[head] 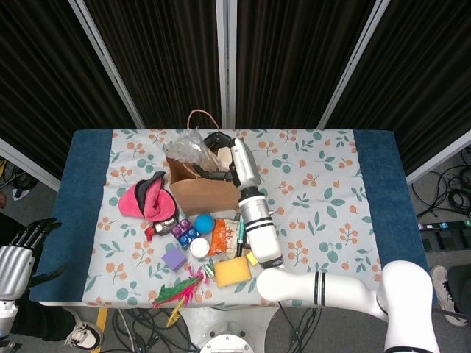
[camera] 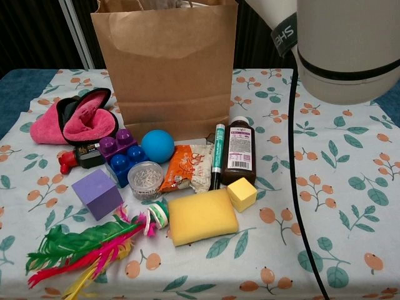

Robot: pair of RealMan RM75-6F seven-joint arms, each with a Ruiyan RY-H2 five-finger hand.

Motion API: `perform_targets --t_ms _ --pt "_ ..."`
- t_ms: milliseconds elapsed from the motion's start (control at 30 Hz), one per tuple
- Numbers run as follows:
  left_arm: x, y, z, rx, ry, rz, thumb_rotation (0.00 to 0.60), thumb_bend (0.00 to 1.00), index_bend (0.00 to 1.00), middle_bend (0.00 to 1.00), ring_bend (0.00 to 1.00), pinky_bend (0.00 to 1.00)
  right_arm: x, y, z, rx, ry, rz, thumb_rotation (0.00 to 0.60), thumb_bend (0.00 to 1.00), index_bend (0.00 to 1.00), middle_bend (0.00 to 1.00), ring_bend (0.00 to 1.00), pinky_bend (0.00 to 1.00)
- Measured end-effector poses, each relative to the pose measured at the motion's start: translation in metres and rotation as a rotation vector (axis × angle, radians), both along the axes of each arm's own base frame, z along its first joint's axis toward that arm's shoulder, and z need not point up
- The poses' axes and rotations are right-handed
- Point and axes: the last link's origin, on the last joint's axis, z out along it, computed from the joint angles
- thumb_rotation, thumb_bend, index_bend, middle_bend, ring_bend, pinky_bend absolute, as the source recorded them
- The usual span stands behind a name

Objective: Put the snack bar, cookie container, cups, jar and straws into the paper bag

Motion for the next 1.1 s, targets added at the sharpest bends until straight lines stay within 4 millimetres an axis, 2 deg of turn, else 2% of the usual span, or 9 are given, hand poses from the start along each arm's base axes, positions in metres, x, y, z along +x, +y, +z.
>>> perform_targets --t_ms 133,200,267,400,467,667,867,1000,1100 --pt "-0.002 0.001 0.0 0.001 0.001 0.007 0.6 0.1 0.26 0.28 0.19 0.25 -0.001 -0.002 -0.005 0.055 -0.036 0.013 0.6 0.14 0.61 0.5 0.37 0.26" --pt "-0.002 0.001 0.0 -0.001 0.0 0.008 0.6 0.1 0.26 0.28 0.2 0.25 -0.001 -0.003 -0.007 0.089 -0.053 0.025 0.6 0.05 0.52 0.45 0.3 0.21" --pt "-0.002 0.001 -0.001 -0.003 -0.001 0.009 0.6 0.1 0.26 0.28 0.2 0.25 -0.003 -0.004 -0.007 0.115 -0.062 0.037 0.6 0.0 0.42 0.41 0.22 0.16" --pt "-0.002 0.0 -0.002 -0.005 -0.001 0.012 0.6 0.1 0.26 0.28 0.19 0.25 -0.008 -0.006 -0.005 0.136 -0.074 0.071 0.6 0.0 0.22 0.29 0.07 0.06" --pt "-0.003 0.0 -0.001 -0.003 -0.002 0.014 0.6 0.1 0.26 0.28 0.19 0.25 -0.01 -0.007 -0.002 0.132 -0.068 0.09 0.6 0.0 0.15 0.25 0.04 0.03" --pt "-0.002 0.0 -0.001 -0.003 -0.004 0.011 0.6 0.1 0.26 0.28 0.2 0.25 -0.016 -0.005 0.012 0.086 -0.056 0.13 0.6 0.0 0.12 0.22 0.02 0.01" --pt "0.001 0.0 -0.002 -0.008 -0.007 0.005 0.6 0.1 0.26 0.28 0.19 0.25 -0.021 0.002 0.037 0.015 -0.053 0.163 0.6 0.0 0.12 0.22 0.02 0.01" --pt "0.003 0.0 -0.004 -0.011 -0.007 -0.001 0.6 0.1 0.26 0.28 0.2 0.25 -0.036 0.011 0.067 -0.076 -0.017 0.189 0.6 0.0 0.12 0.22 0.02 0.0" --pt "0.005 0.0 -0.005 -0.018 -0.005 -0.016 0.6 0.1 0.26 0.28 0.19 0.25 -0.057 0.016 0.091 -0.19 0.135 0.214 0.6 0.0 0.12 0.21 0.0 0.0"
